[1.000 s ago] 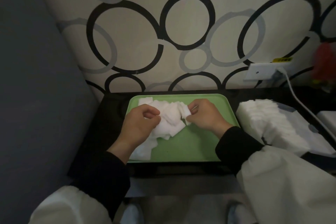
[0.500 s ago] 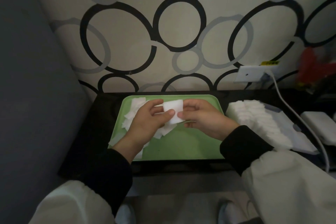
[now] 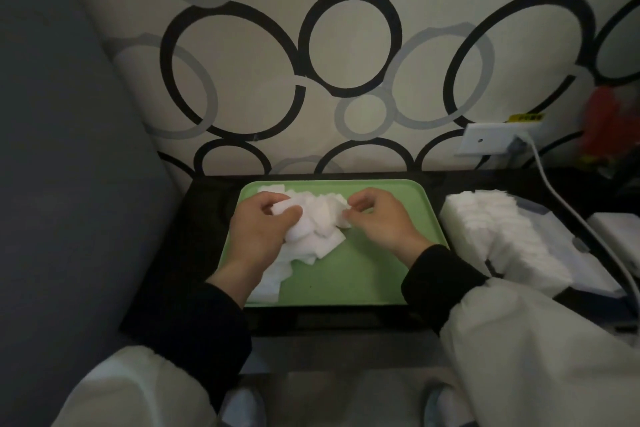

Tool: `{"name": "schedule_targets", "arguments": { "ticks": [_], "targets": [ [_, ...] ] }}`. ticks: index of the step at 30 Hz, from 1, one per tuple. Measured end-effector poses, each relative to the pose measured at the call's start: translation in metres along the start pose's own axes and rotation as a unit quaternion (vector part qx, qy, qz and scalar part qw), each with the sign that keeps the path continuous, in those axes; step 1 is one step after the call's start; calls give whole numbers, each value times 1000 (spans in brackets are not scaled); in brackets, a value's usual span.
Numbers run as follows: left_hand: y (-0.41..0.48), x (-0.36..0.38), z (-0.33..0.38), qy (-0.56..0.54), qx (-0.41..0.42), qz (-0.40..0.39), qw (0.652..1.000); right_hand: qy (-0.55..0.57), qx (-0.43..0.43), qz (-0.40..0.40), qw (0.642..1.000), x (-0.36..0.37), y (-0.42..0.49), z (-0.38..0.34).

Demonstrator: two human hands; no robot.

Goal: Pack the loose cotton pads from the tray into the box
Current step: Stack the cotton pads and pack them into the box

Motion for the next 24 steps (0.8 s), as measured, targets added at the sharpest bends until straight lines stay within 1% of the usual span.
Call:
{"name": "schedule_targets", "arguments": {
  "ticks": [2, 5, 9, 13, 18, 20, 22, 24],
  "targets": [
    [1, -6, 6, 51, 43, 5, 998, -46, -22, -22, 998, 14, 0, -7],
    [2, -11, 9, 68, 66, 1, 995, -127, -63, -36, 989, 28, 3, -14],
    [3, -15, 3, 71, 63, -12, 995, -130, -64, -43, 988, 36, 6, -14],
    [4, -16, 1, 70, 56, -19, 996, -92, -66, -20, 993, 29, 8, -14],
    [1, -10, -7, 18, 0, -36, 999, -52, -61, 13, 997, 7, 11, -17],
    [-2, -3, -9, -23, -37, -50, 998, -3, -40, 28, 999, -5, 10, -17],
    [-6, 5, -8, -50, -60, -65, 995, 70, -16, 35, 997, -15, 6, -22],
    [-9, 11, -7, -65, -72, -73, 993, 173, 14, 11, 985, -18, -3, -29]
  ]
}}
Point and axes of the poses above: each hand's wrist, its own y-axis towards the middle knuckle, its own x-axis out of the palm, z = x × y, the point moved 10 cm from there along y, towards the middle knuckle, and after that the axes turned 6 degrees about z, right-handed, at the moved point
